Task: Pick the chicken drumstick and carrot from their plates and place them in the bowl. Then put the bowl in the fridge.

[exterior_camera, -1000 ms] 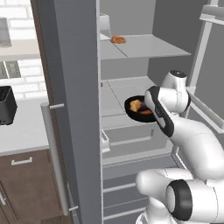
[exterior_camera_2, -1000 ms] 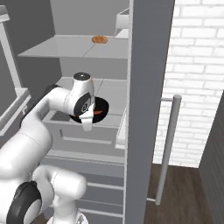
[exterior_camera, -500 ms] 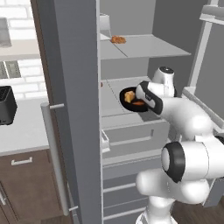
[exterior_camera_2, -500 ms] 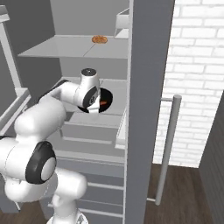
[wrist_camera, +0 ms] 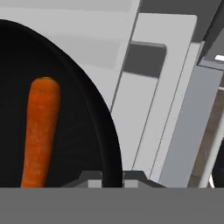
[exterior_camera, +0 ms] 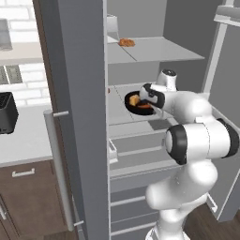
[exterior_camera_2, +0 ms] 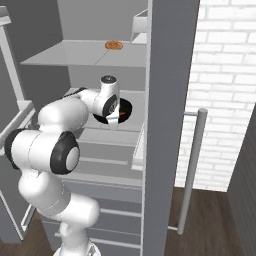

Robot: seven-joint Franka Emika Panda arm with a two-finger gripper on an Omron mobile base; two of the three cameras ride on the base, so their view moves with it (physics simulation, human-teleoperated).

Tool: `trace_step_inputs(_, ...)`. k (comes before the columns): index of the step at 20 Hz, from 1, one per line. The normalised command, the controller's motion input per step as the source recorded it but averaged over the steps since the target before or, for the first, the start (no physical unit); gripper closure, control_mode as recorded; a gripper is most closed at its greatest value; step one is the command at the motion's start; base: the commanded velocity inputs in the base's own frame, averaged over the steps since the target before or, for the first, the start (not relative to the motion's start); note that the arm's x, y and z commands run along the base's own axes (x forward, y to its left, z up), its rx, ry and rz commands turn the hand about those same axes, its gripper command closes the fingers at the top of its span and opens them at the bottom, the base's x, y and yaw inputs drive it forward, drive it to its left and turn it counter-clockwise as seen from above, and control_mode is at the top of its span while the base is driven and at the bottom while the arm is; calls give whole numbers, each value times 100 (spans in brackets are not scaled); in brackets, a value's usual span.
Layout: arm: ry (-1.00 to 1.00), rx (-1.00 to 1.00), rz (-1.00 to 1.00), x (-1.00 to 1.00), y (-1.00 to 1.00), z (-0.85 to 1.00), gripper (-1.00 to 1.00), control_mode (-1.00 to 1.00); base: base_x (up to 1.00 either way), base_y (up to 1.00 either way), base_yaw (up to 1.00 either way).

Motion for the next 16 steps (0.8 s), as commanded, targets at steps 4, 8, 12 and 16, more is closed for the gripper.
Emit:
trace_step_inputs(4,0,0,0,60,0,-37,100,-100,0,0,0)
trace_step_inputs(8,0,0,0,53,0,-22,100,-100,0,0,0)
trace_step_inputs(12,0,0,0,53,0,-20,100,-100,0,0,0)
trace_step_inputs(16,0,0,0,53,0,-22,100,-100,0,0,0)
